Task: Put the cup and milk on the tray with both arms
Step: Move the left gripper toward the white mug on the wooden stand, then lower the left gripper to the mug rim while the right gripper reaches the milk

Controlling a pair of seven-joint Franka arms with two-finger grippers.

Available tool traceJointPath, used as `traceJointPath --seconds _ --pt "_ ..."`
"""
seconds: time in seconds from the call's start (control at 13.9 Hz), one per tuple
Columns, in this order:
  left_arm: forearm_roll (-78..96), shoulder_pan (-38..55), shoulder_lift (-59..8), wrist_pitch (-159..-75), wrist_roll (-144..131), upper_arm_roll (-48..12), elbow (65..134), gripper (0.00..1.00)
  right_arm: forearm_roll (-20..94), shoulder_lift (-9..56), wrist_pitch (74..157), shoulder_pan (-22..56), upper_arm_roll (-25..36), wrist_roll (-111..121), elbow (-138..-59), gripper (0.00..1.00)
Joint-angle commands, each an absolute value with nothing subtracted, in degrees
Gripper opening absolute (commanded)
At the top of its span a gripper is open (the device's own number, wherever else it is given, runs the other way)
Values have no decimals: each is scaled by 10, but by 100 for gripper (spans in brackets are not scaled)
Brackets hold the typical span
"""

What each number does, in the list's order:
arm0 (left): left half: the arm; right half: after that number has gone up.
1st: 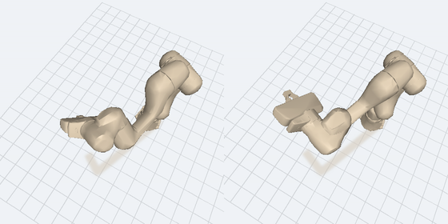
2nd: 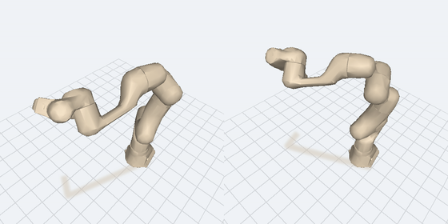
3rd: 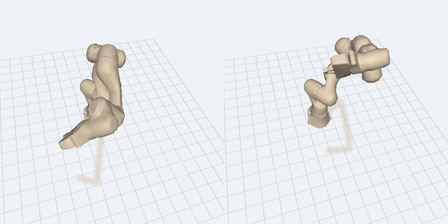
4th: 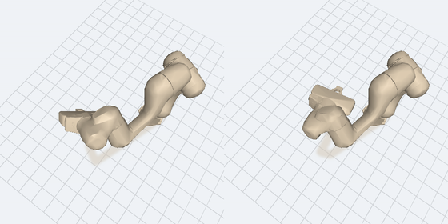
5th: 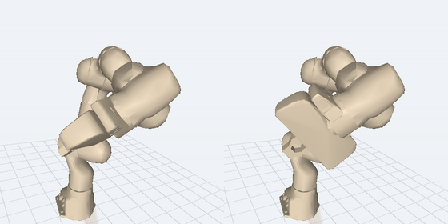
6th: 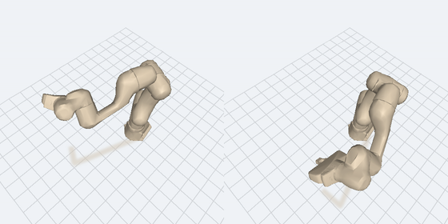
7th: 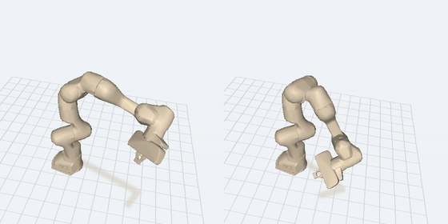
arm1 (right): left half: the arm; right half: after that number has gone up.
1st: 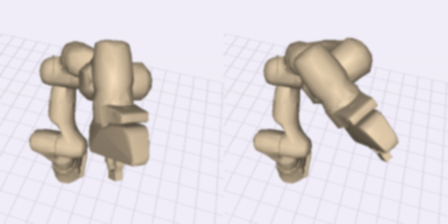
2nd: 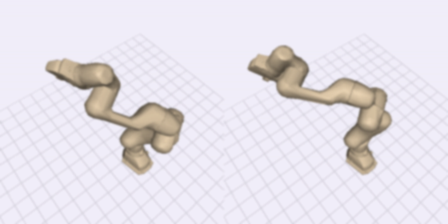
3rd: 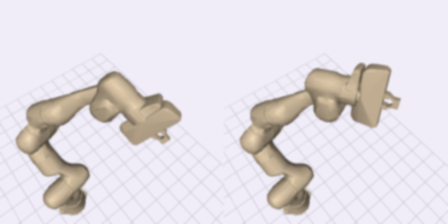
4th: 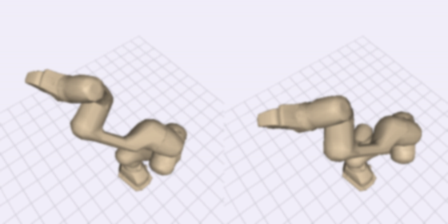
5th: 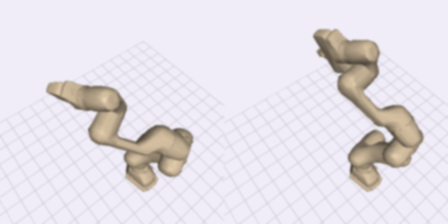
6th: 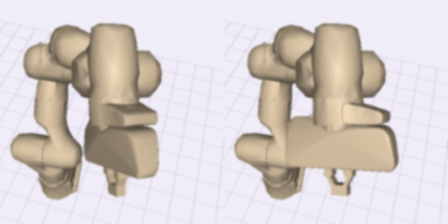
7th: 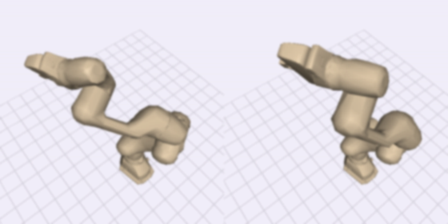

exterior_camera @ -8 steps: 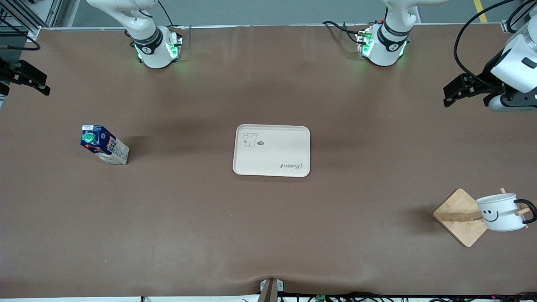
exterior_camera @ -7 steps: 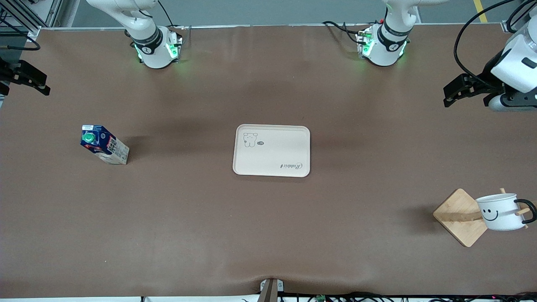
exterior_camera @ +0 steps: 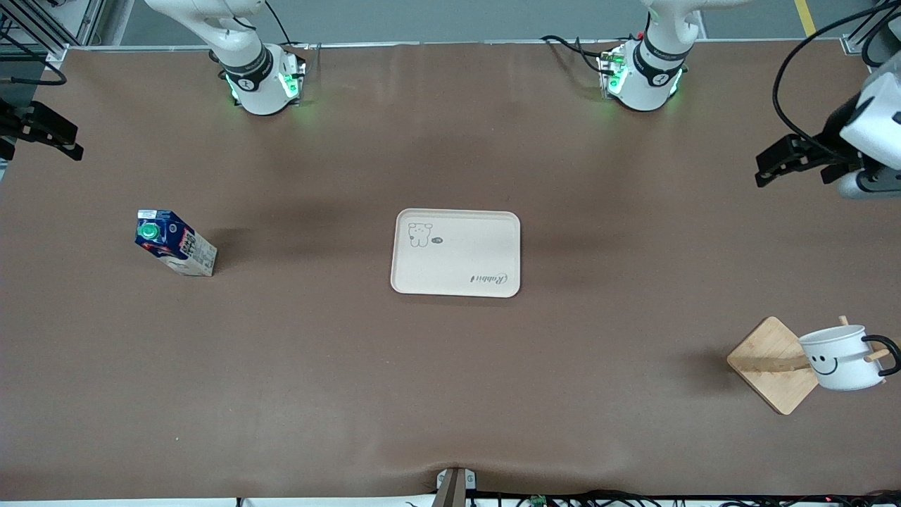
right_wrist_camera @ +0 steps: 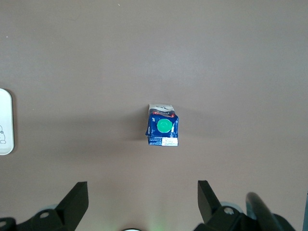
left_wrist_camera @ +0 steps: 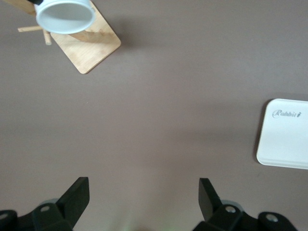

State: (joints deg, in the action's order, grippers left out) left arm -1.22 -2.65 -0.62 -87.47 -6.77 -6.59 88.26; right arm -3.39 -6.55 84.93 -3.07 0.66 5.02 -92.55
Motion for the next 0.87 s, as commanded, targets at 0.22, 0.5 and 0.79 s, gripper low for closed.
traceJointPath --seconds 0.22,0.5,0.79 --pt "-27 -57 -69 -966 -70 -63 873 100 -35 -57 845 -39 3 49 -913 100" --pt "-60 -78 -93 -1091 -87 -63 922 100 -35 -57 845 -39 3 50 -913 100" --pt "-62 -91 -94 -1256 -176 -63 998 100 -35 -57 845 -39 2 52 -912 100"
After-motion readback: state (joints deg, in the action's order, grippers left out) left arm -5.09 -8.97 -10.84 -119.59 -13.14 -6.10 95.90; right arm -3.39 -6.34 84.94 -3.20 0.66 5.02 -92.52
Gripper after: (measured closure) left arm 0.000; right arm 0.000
